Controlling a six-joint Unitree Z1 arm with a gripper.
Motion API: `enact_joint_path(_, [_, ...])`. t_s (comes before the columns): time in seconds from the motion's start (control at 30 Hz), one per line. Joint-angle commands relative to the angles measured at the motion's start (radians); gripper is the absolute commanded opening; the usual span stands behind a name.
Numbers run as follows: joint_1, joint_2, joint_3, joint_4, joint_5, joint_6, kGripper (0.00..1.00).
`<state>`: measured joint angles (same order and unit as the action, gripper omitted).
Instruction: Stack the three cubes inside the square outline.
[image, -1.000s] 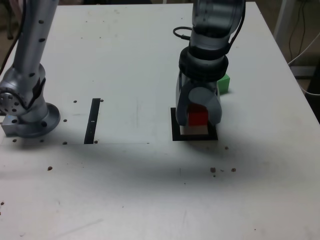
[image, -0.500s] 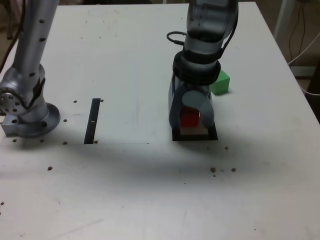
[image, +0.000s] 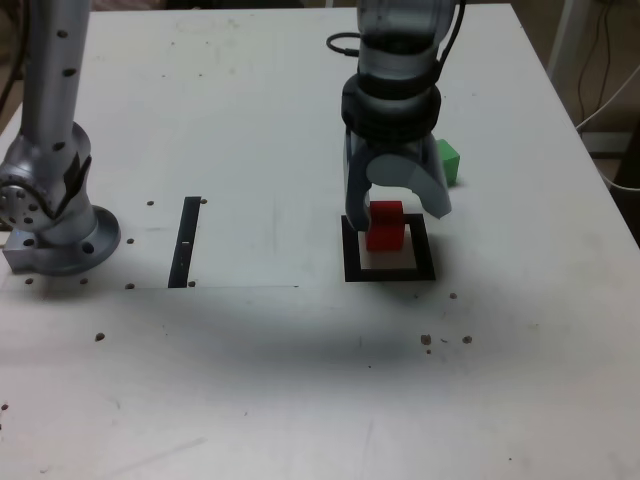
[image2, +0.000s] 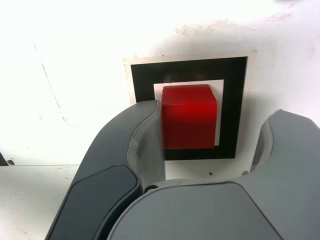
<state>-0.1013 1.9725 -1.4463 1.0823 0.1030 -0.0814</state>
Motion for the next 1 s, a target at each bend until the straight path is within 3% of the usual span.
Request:
enact_joint_path(0.0, [-0.002,-0.015,0.006,0.007,0.002,-0.003,1.00])
enact_joint_path(0.37, [0.019,-0.097,0.029,0.085,-0.012,0.007,1.00])
enact_joint_path(0.67, [0.200,-0.125,-0.044,0.186,-0.053,0.118,1.00])
enact_joint_path(0.97, [0.352,-0.053,-0.144,0.212,-0.075,0.065,1.00])
